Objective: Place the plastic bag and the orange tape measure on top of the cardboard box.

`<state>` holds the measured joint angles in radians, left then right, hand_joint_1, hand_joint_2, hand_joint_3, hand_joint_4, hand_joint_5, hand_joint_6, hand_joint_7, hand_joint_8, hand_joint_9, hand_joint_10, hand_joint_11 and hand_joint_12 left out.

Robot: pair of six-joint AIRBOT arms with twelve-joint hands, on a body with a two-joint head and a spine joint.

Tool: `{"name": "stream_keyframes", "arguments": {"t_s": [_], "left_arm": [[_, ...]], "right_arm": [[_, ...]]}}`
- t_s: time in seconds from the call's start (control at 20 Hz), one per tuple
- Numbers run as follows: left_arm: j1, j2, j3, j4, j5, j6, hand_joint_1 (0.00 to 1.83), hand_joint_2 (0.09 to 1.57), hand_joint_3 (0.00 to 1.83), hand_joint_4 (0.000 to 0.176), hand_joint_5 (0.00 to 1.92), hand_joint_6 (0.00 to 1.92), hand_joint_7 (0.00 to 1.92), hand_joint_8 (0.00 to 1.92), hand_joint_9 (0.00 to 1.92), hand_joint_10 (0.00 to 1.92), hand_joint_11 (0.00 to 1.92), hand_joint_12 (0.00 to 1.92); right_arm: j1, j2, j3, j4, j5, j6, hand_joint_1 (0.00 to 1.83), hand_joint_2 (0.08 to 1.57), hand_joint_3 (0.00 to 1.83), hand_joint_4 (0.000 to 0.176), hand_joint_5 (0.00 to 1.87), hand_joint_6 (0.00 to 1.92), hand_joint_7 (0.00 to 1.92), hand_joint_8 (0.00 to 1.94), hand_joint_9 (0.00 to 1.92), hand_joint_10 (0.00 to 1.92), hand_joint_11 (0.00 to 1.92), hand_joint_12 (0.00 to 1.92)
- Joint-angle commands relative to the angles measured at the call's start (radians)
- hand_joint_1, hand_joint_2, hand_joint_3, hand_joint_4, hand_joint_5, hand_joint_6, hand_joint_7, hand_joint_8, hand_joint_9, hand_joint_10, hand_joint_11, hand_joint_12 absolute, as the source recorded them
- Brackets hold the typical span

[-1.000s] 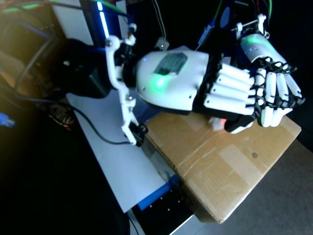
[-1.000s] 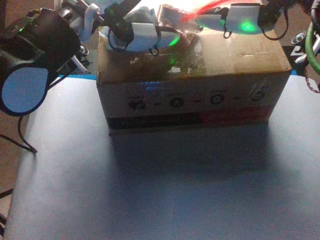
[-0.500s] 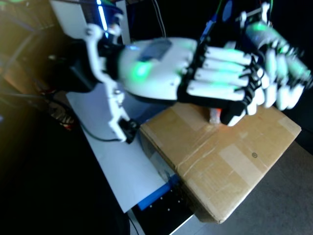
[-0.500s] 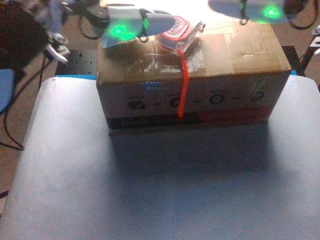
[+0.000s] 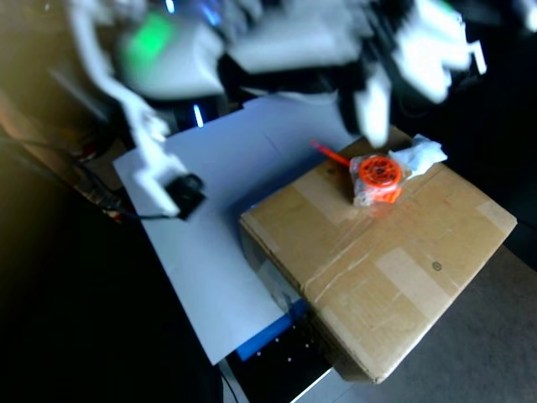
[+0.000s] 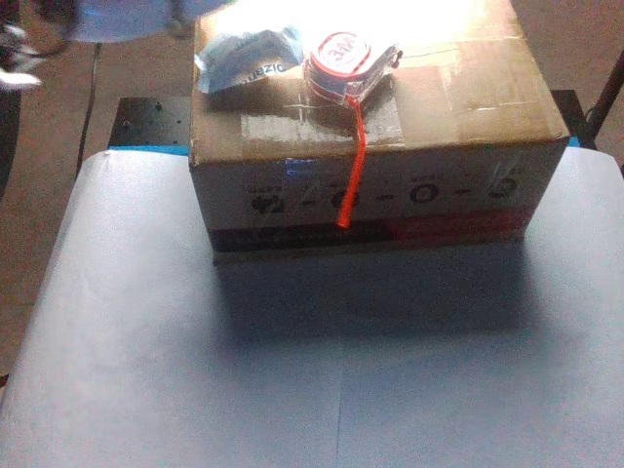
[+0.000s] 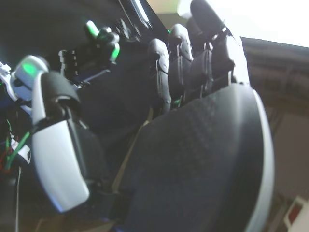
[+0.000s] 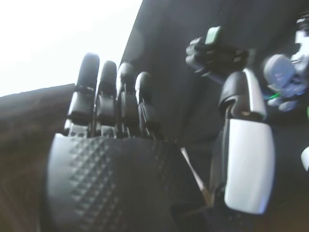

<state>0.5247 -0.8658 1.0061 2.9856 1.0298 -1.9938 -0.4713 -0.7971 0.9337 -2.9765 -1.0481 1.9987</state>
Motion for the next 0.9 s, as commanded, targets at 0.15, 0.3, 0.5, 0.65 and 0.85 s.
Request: {"name": "stream_keyframes", "arguments": {"t_s": [0.15, 0.3, 0.5, 0.65, 0.85], "left_arm": [[0.062, 0.076, -0.056, 0.003, 0.337, -0.005, 0.8, 0.97, 0.0, 0.0, 0.45, 0.1, 0.45, 0.04, 0.1, 0.68, 0.0, 1.48], [0.141, 0.127, -0.095, -0.037, 0.482, -0.006, 0.78, 1.14, 0.01, 0.0, 0.33, 0.08, 0.32, 0.0, 0.18, 0.56, 0.0, 1.47], [0.272, 0.157, -0.129, -0.086, 0.686, -0.036, 0.43, 1.21, 0.0, 0.0, 0.21, 0.06, 0.35, 0.01, 0.21, 0.59, 0.0, 1.39], [0.327, 0.157, -0.124, -0.12, 0.737, -0.103, 0.32, 1.37, 0.0, 0.052, 0.2, 0.02, 0.19, 0.0, 0.23, 0.09, 0.0, 0.87], [0.334, 0.151, -0.147, -0.1, 0.737, -0.046, 0.6, 1.14, 0.0, 0.171, 0.01, 0.01, 0.01, 0.0, 0.14, 0.0, 0.0, 0.54]], "right_arm": [[-0.05, 0.043, -0.044, -0.036, -0.294, 0.002, 0.81, 1.24, 0.01, 0.0, 0.03, 0.46, 0.14, 0.57, 0.0, 1.05, 0.0, 1.67], [-0.107, 0.086, -0.083, -0.016, -0.403, 0.002, 0.53, 1.39, 0.02, 0.0, 0.0, 0.67, 0.22, 0.3, 0.01, 0.9, 0.0, 1.3], [-0.19, 0.107, -0.109, 0.045, -0.528, 0.002, 0.47, 1.23, 0.01, 0.074, 0.0, 0.05, 0.11, 0.01, 0.02, 0.59, 0.0, 0.75], [-0.248, 0.106, -0.106, 0.102, -0.582, 0.029, 0.32, 1.16, 0.0, 0.013, 0.05, 0.01, 0.16, 0.0, 0.09, 0.31, 0.0, 0.53], [-0.42, 0.111, -0.106, 0.174, -0.715, 0.17, 0.47, 1.16, 0.02, 0.036, 0.01, 0.71, 0.26, 0.04, 0.31, 0.1, 0.0, 1.02]]}}
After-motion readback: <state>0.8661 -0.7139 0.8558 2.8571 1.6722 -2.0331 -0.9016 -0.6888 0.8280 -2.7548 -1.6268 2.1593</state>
